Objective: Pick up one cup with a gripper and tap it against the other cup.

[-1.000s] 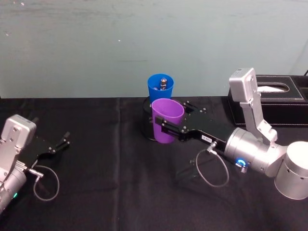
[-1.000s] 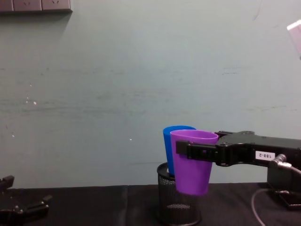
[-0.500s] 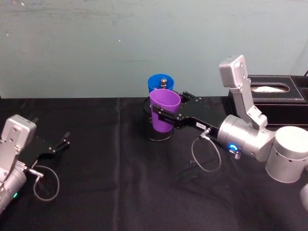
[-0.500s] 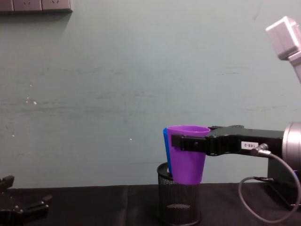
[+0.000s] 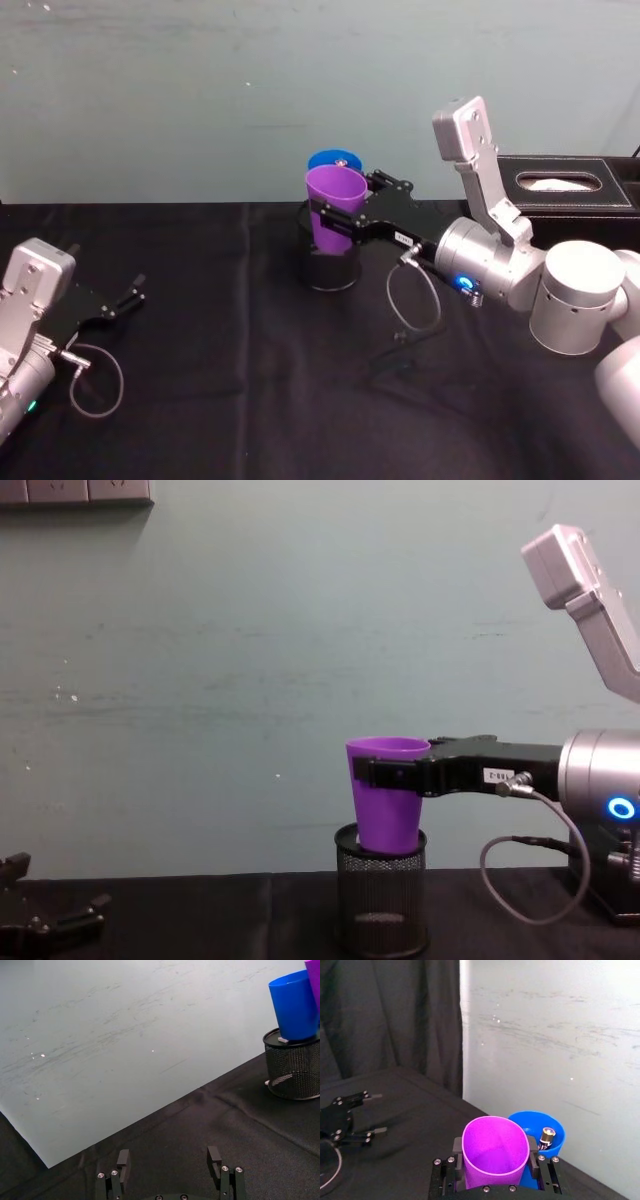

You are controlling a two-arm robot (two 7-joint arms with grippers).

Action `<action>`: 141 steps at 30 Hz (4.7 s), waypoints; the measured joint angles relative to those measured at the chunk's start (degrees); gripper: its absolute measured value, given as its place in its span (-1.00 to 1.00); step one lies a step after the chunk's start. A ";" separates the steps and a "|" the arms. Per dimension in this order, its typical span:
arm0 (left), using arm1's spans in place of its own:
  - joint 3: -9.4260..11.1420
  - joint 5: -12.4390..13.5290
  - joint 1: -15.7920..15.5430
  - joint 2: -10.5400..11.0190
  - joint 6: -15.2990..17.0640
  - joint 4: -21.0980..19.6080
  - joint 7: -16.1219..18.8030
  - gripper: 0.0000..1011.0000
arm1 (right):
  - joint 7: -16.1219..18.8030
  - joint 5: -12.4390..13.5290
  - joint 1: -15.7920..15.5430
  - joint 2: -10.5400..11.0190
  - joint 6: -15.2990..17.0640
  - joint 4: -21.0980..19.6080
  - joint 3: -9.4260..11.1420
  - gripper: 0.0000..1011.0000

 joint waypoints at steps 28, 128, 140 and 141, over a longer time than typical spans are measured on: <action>0.00 0.00 0.00 0.00 0.00 0.00 0.00 0.98 | -0.15 -2.24 3.66 -2.42 -0.82 4.80 1.81 0.45; 0.00 0.00 0.00 0.00 0.00 0.00 0.00 0.98 | 0.24 -2.15 3.64 -2.45 -0.90 4.89 1.82 0.45; 0.00 0.00 0.00 0.00 0.00 0.00 0.00 0.98 | 0.24 -2.15 3.64 -2.45 -0.90 4.88 1.83 0.45; 0.00 0.00 0.00 0.00 0.00 0.00 0.00 0.98 | 0.24 -2.15 3.64 -2.45 -0.90 4.89 1.82 0.45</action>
